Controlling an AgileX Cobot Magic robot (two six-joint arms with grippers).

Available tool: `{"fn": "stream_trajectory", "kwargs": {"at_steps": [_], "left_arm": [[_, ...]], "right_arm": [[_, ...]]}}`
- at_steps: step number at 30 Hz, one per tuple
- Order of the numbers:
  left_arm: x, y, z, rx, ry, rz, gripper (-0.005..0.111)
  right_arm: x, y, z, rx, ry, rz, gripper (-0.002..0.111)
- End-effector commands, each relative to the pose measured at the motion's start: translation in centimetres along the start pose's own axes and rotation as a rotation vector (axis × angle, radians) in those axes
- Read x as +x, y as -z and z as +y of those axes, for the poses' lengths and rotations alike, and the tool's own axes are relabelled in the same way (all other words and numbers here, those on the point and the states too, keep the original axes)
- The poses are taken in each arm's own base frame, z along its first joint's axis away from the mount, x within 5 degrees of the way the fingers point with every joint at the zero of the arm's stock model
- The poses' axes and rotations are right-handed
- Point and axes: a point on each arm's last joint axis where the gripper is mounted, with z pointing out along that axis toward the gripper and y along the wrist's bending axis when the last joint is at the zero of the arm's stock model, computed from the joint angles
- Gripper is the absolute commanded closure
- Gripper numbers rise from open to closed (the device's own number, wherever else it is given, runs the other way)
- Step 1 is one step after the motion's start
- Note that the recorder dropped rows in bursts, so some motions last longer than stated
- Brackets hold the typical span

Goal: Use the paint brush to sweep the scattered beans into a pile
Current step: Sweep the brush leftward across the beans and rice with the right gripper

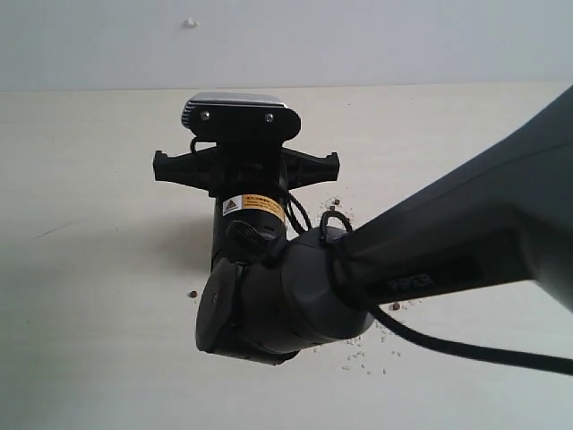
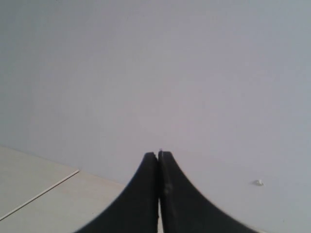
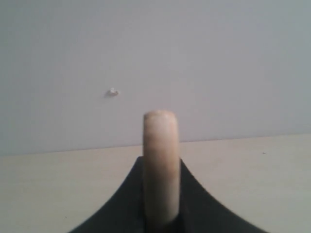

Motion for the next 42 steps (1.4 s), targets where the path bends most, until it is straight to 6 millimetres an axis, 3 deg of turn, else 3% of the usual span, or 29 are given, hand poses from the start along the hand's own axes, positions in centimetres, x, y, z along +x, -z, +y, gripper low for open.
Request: {"fn": "stream_trajectory", "kwargs": {"at_steps": [1, 9, 16, 23, 28, 42], "left_arm": [[0.0, 0.1, 0.0, -0.003, 0.003, -0.003, 0.107], [0.0, 0.1, 0.0, -0.003, 0.003, -0.003, 0.107], [0.0, 0.1, 0.0, -0.003, 0.003, -0.003, 0.107], [0.0, 0.1, 0.0, -0.003, 0.003, -0.003, 0.107], [0.0, 0.1, 0.0, -0.003, 0.003, -0.003, 0.107], [0.0, 0.1, 0.0, -0.003, 0.003, -0.003, 0.107]], "right_arm": [[-1.8, 0.5, 0.9, -0.089, -0.036, -0.039, 0.108], [-4.1, 1.2, 1.1, -0.166, -0.096, -0.089, 0.108], [-5.0, 1.8, 2.3, -0.345, -0.324, -0.119, 0.108], [-3.7, 2.4, 2.4, -0.44, -0.409, -0.059, 0.108], [-1.4, 3.5, 0.5, -0.456, -0.492, 0.036, 0.108], [-0.3, 3.3, -0.6, -0.402, -0.342, 0.035, 0.108]]}}
